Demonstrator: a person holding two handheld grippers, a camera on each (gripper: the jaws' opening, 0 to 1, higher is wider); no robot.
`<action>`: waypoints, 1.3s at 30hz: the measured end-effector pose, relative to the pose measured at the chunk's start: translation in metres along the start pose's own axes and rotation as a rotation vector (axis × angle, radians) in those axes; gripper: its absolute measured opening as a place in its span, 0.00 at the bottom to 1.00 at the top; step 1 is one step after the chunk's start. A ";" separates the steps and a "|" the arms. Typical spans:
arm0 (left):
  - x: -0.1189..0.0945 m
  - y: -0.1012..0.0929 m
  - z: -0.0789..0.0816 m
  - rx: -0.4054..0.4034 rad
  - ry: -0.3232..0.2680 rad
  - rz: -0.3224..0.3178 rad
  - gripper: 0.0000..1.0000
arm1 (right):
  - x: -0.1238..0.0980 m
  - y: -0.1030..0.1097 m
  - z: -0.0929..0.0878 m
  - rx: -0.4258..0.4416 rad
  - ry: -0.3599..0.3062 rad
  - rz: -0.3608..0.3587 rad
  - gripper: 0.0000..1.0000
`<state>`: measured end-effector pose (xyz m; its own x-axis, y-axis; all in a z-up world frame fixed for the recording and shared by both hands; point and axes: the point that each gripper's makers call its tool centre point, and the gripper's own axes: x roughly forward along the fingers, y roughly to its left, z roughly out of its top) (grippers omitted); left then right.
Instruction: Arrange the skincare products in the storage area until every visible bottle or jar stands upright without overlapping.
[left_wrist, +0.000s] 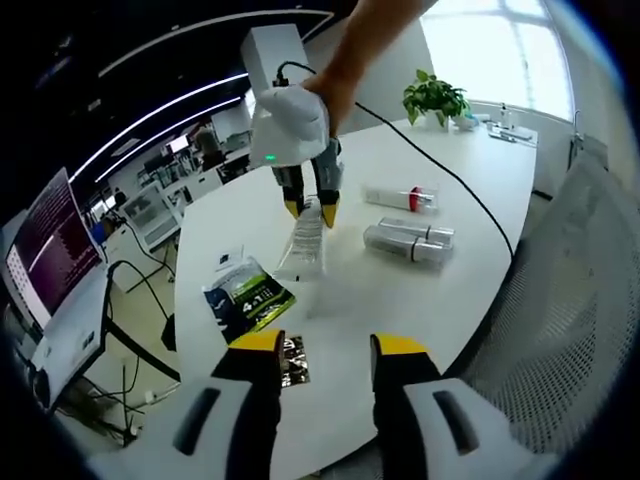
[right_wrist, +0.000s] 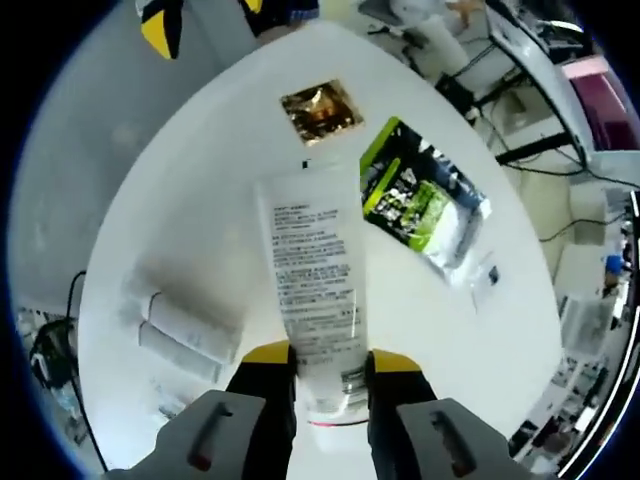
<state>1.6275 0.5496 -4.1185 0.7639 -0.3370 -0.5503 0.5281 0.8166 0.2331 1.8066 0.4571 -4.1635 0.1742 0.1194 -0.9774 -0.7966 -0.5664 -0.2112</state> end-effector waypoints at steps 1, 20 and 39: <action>0.000 0.000 0.000 0.001 0.001 0.001 0.33 | -0.002 0.000 -0.001 0.021 -0.005 -0.008 0.21; -0.004 0.003 0.010 0.013 -0.052 0.016 0.35 | -0.051 0.004 0.020 0.329 -0.201 -0.158 0.20; -0.009 -0.001 0.032 -0.013 -0.173 -0.016 0.38 | -0.089 0.063 0.048 0.958 -0.655 -0.228 0.21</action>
<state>1.6320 0.5370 -4.0879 0.8083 -0.4253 -0.4071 0.5372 0.8158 0.2143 1.7136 0.4500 -4.0897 0.2606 0.6917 -0.6735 -0.9432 0.3312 -0.0248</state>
